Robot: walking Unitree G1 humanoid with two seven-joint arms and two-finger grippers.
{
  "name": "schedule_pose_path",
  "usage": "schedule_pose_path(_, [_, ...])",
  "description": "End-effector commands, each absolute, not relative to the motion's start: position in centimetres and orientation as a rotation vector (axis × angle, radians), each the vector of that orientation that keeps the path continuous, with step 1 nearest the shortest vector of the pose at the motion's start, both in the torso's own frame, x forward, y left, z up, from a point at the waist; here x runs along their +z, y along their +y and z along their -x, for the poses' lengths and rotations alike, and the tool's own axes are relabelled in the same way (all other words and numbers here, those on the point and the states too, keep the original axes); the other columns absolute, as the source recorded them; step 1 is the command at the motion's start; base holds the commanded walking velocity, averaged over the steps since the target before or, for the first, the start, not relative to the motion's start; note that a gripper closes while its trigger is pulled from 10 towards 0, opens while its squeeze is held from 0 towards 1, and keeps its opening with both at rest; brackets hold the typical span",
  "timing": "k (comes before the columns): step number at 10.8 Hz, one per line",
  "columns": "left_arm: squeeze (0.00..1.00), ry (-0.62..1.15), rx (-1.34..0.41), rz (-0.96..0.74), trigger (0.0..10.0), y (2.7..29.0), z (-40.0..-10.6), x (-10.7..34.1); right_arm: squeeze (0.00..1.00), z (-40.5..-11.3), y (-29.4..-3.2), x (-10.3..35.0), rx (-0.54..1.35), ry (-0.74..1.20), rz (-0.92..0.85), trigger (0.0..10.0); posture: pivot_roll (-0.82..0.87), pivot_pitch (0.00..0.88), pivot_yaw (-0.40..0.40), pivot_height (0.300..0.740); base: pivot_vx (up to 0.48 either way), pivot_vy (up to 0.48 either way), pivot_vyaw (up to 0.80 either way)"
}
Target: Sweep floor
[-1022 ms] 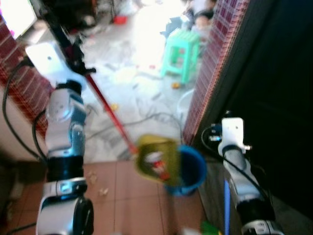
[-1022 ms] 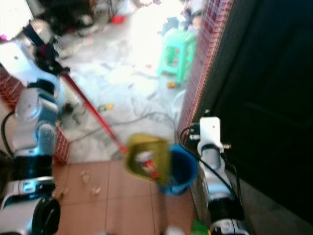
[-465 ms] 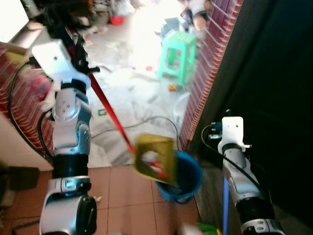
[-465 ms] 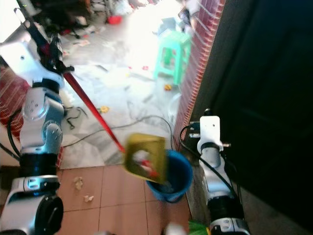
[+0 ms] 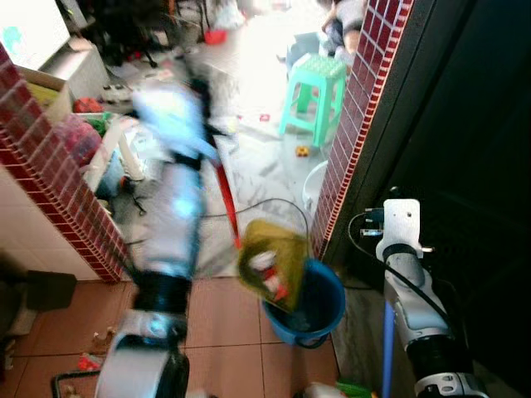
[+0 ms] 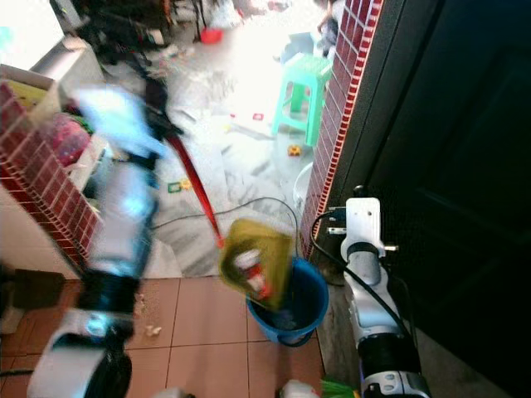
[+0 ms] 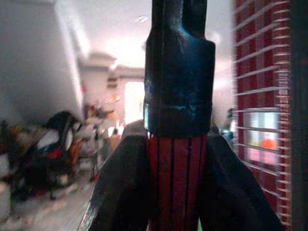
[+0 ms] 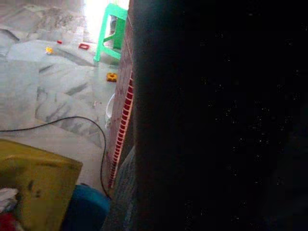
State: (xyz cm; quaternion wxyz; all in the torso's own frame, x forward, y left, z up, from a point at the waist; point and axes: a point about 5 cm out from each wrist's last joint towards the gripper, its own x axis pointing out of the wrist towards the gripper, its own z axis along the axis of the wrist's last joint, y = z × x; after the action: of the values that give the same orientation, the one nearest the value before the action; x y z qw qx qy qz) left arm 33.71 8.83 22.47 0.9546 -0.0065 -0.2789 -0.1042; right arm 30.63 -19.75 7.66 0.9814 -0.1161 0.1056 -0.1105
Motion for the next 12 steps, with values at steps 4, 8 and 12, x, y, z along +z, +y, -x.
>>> schedule_pose_path(4, [0.00,-0.609,-0.431,-0.035,10.0,4.8,-31.9,20.9,0.00,-31.1,-19.6,8.7,-0.212,0.158,0.259,10.0,-0.12,0.002,0.018,0.740,0.000,0.000,0.00])
schedule_pose_path(8, [0.00,-0.708,-0.968,-0.151,10.0,-2.7,-27.3,24.3,0.00,-31.2,-19.3,8.6,-0.201,0.161,0.255,10.0,-0.10,0.002,0.015,0.740,0.000,0.000,0.00])
schedule_pose_path(12, [0.00,-0.766,-1.155,-0.307,10.0,-4.6,-24.4,24.3,0.00,-31.4,-19.3,8.6,-0.208,0.158,0.249,10.0,-0.10,0.009,0.024,0.740,0.000,0.000,0.00])
